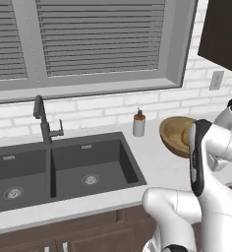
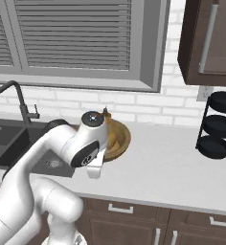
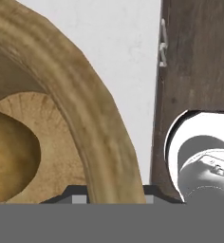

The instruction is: Pick the potato from the sink and place it in the bowl. Then pick the bowl and place it in the microwave. Then close the microwave door and press the start button.

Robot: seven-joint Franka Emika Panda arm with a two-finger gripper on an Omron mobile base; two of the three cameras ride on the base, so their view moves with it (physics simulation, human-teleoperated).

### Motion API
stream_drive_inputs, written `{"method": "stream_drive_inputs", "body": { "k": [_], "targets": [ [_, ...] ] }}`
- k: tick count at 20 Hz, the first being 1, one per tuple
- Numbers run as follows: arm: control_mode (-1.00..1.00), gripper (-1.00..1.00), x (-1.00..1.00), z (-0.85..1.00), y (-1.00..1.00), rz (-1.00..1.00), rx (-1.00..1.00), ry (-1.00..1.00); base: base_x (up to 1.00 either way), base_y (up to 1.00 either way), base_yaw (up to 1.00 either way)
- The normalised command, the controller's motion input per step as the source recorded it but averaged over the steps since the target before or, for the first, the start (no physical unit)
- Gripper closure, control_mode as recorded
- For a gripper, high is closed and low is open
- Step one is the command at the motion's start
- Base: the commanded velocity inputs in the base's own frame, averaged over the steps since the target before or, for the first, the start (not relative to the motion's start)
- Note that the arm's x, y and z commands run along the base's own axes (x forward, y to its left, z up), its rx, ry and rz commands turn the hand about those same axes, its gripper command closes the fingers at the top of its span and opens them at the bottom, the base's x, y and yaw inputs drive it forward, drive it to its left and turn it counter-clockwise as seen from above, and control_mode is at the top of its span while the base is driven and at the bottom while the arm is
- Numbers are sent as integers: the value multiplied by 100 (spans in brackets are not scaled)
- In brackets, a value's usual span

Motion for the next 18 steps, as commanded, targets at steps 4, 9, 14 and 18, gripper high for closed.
{"method": "stream_drive_inputs", "body": {
  "k": [4, 9, 14, 18],
  "targets": [
    [-100, 100, -32, 76, 44, -19, 0, 0, 0, 0, 0],
    [-100, 100, -42, 82, 44, -9, 0, 0, 0, 0, 0],
    [-100, 100, -33, 71, 33, -1, 5, 6, 0, 0, 0],
    [-100, 100, -19, 57, 29, 0, 8, 17, 0, 0, 0]
  ]
}}
